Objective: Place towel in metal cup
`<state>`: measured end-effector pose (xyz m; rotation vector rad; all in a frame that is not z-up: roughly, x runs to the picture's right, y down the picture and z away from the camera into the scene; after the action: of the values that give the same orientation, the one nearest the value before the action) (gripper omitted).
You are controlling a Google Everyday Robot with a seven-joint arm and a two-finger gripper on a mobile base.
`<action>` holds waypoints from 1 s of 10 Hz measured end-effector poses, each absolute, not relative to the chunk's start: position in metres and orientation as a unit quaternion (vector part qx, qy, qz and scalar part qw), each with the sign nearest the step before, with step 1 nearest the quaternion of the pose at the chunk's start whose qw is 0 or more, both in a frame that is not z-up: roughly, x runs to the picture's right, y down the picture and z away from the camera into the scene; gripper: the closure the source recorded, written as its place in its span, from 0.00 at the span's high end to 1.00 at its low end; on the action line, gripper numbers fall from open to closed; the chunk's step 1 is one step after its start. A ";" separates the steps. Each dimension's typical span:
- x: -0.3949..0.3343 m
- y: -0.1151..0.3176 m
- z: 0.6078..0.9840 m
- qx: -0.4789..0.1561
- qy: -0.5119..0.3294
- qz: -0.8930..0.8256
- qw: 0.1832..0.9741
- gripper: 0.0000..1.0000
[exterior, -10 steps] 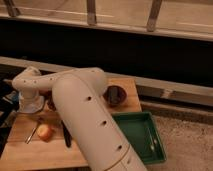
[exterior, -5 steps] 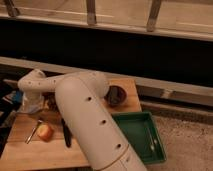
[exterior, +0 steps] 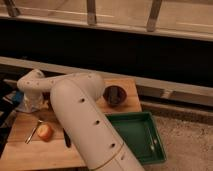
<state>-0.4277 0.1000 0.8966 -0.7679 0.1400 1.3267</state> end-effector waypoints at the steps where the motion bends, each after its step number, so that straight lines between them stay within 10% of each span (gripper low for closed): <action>1: -0.428 0.105 0.898 -0.347 0.068 0.598 0.719 0.22; 3: -0.426 0.110 0.900 -0.347 0.074 0.600 0.717 0.02; 10: -0.422 0.066 0.853 -0.315 0.017 0.607 0.730 0.00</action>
<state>-0.4224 0.0663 0.8528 -0.6928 0.0372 1.3361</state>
